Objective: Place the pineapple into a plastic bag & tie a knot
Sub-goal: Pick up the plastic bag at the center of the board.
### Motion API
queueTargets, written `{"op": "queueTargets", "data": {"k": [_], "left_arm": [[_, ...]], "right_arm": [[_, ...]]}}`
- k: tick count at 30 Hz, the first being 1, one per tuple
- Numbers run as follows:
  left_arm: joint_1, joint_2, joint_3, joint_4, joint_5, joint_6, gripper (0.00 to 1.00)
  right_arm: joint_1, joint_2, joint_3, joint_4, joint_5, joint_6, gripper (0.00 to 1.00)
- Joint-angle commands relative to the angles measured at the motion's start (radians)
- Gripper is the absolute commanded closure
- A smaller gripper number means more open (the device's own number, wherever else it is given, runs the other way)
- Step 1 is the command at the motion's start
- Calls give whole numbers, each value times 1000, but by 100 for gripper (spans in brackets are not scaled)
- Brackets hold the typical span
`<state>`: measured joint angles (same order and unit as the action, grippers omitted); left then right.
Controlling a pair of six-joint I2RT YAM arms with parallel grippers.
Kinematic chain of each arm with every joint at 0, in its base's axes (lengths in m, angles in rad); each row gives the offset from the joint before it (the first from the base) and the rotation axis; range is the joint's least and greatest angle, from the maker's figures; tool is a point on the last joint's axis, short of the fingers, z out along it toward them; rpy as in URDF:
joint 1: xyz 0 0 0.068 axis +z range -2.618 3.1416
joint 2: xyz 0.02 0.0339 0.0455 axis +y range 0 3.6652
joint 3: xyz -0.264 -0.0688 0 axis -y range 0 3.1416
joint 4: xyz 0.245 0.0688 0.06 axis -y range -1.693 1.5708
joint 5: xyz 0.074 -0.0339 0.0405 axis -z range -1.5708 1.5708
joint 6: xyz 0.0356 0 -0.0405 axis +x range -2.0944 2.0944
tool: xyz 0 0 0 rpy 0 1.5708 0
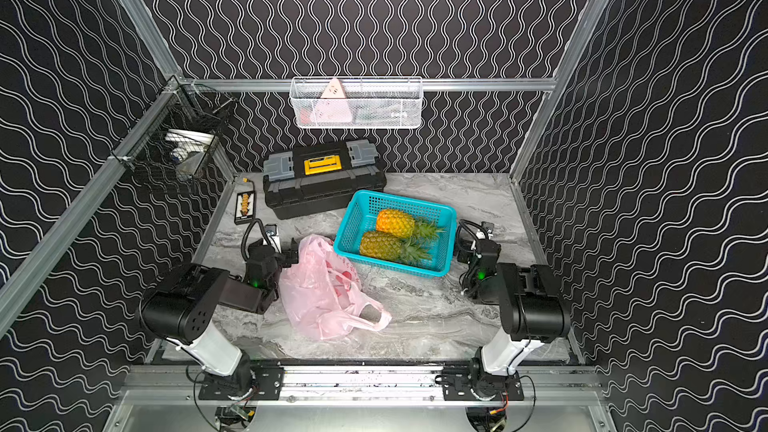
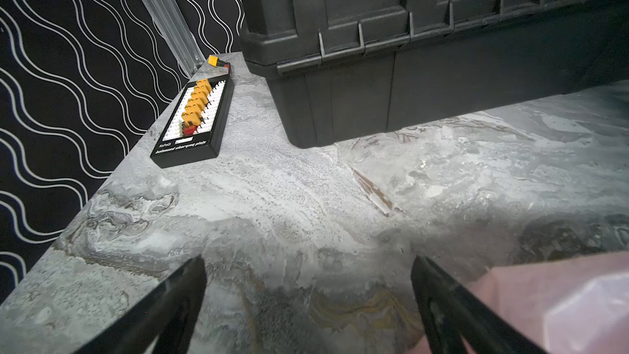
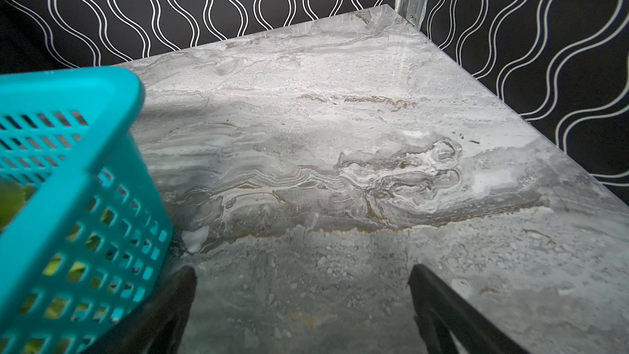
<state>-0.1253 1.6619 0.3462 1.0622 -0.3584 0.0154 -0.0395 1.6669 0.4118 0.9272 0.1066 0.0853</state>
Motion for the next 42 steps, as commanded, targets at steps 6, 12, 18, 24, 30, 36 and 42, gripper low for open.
{"op": "queueTargets", "data": {"k": [6,12,18,24,30,36,42], "left_arm": [[-62,12,-52,156,-79,35,1],[-52,7,-27,98,-70,18,1],[-51,7,-29,104,-71,21,1],[-51,8,-30,107,-70,23,1],[-6,-8,0,18,-21,-23,1],[-228,-190,105,-238,-467,82,1],[-269,-379,572,-1284,-220,-331,10]], "right_arm": [[4,-4,1,22,-38,-10,0],[4,-5,1,21,-34,-5,0],[4,-5,-1,25,-19,-2,0],[4,-5,-1,25,-18,-2,0],[4,-4,0,24,-10,-2,0],[54,-303,58,-314,304,134,0],[16,-414,333,-935,16,529,15]]}}
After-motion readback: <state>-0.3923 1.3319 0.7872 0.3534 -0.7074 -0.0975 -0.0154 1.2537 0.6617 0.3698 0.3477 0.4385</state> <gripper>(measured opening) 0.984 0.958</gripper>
